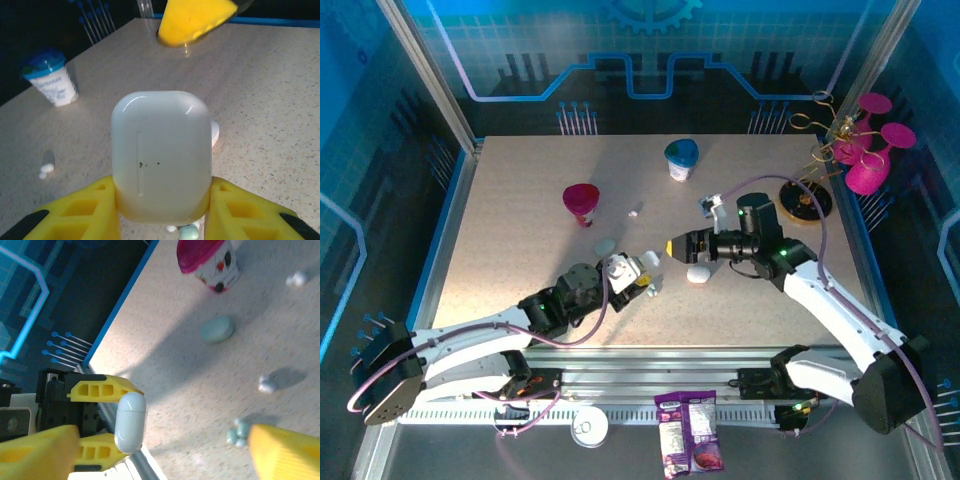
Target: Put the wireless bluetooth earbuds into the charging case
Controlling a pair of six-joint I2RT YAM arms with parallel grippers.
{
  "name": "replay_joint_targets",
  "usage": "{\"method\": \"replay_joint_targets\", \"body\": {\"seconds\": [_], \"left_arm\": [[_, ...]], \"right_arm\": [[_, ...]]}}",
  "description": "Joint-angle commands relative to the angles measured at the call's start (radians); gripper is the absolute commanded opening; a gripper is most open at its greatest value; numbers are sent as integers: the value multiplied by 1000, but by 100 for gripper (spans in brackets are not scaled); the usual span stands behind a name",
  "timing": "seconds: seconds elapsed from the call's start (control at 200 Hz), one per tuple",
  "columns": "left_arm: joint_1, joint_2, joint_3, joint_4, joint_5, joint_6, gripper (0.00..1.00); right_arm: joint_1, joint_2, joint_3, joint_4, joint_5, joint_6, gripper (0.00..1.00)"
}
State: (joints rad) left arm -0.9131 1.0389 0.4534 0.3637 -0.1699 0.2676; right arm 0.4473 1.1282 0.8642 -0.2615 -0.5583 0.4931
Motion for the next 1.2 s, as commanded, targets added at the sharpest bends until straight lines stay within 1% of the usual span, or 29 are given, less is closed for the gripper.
{"method": "replay_joint_targets", "body": {"seconds": [0.0, 0.145, 0.22, 0.28, 0.435, 0.51, 0.57, 0.63, 0.71, 0.805, 0.876, 0.916, 0.936, 0.956, 1.006, 1.046, 1.126, 1.191], "left_arm": [[-6, -10, 10, 55, 54, 65, 36], [-6, -2, 16, 57, 44, 78, 35], [-6, 6, 22, 55, 41, 83, 34], [-6, 16, 27, 52, 38, 89, 34], [-6, 35, 39, 47, 40, 97, 34], [-6, 35, 42, 50, 37, 98, 34], [-6, 36, 43, 49, 33, 100, 34], [-6, 36, 42, 50, 33, 99, 34], [-6, 36, 42, 52, 38, 99, 35], [-6, 36, 42, 56, 37, 98, 35], [-6, 33, 41, 59, 29, 92, 37], [-6, 33, 41, 59, 25, 89, 39], [-6, 33, 41, 58, 24, 85, 42], [-4, 32, 41, 57, 24, 79, 46], [-1, 29, 42, 49, 29, 54, 63], [3, 28, 44, 47, 30, 24, 72], [13, 15, 39, 57, 48, -39, 84], [28, -5, 22, 97, 85, -107, 91]], "right_arm": [[47, 35, 48, -83, -3, 29, 78], [94, 69, 70, -88, -19, 58, 71], [114, 87, 77, -83, -32, 74, 65], [127, 97, 79, -76, -37, 84, 61], [131, 120, 76, -59, -44, 102, 46], [131, 130, 81, -61, -52, 105, 41], [131, 134, 79, -59, -55, 107, 34], [129, 138, 77, -56, -55, 108, 30], [128, 146, 76, -51, -63, 113, 28], [128, 155, 76, -42, -78, 117, 20], [127, 155, 75, -41, -78, 115, 17], [125, 150, 73, -36, -76, 110, 15], [123, 145, 70, -33, -77, 106, 15], [122, 141, 69, -28, -75, 102, 14], [113, 122, 63, -17, -70, 85, 14], [104, 104, 57, -6, -66, 68, 14], [80, 62, 42, 28, -71, 24, 14], [59, 27, 33, 45, -67, -21, 14]]}}
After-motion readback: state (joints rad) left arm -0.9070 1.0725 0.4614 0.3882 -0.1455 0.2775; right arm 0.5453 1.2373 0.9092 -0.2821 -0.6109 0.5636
